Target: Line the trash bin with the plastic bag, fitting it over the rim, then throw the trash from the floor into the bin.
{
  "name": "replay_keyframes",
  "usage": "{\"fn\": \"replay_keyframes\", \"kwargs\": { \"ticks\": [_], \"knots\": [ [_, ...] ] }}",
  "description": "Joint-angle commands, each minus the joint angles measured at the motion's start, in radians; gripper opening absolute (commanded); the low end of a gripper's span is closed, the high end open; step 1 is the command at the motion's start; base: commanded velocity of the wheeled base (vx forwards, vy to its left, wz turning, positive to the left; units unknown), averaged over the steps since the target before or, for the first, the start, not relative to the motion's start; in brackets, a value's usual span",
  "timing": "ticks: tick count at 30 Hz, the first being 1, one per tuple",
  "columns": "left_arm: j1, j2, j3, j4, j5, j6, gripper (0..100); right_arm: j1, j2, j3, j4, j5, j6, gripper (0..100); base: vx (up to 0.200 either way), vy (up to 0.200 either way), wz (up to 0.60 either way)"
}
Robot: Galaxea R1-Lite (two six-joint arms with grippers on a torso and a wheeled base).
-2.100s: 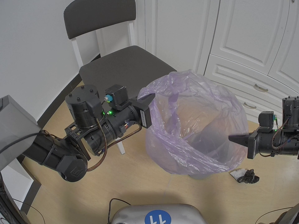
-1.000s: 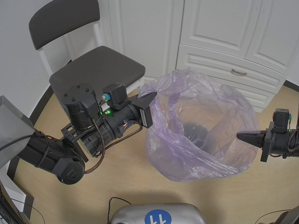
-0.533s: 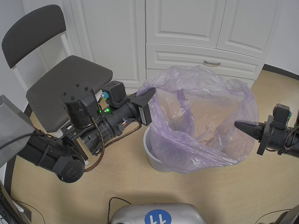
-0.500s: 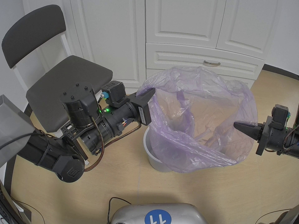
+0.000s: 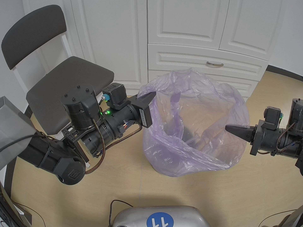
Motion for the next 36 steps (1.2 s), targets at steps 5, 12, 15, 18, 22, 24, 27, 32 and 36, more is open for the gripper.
{"fn": "replay_keyframes", "kwargs": {
  "ticks": [5,12,15,18,22,24,27,32,36],
  "knots": [
    [-0.001,0.004,-0.001,0.000,0.000,0.000,0,0.001,0.022,-0.003,0.001,0.004,0.002,0,0.000,0.000,0.00],
    [0.000,0.012,-0.005,0.003,0.000,0.000,0,0.001,0.038,-0.004,-0.001,0.018,0.003,0,0.000,0.000,0.00],
    [0.002,0.018,-0.010,0.015,0.003,0.003,0,0.001,0.053,-0.006,-0.001,0.032,0.005,0,0.000,0.000,0.00],
    [0.002,0.019,-0.011,0.018,0.005,0.007,0,0.001,0.062,-0.013,-0.001,0.032,0.005,0,0.000,0.000,0.00],
    [0.002,0.024,-0.014,0.027,0.006,0.007,0,0.001,0.065,-0.015,-0.001,0.034,0.005,0,0.000,0.000,0.00],
    [0.002,0.027,-0.019,0.027,0.008,0.007,0,0.001,0.065,-0.015,-0.001,0.037,0.005,0,0.000,0.000,0.00],
    [0.007,0.035,-0.024,0.027,0.009,0.009,0,0.001,0.068,-0.016,-0.001,0.040,0.006,0,0.000,0.000,0.00],
    [0.027,0.047,-0.042,0.044,0.011,0.010,0,0.009,0.101,-0.018,-0.042,0.040,0.031,0,0.000,0.000,0.00],
    [0.036,0.061,-0.057,0.055,0.012,0.009,0,0.009,0.139,-0.012,-0.130,0.038,0.066,0,0.000,0.000,0.00]
  ]
}}
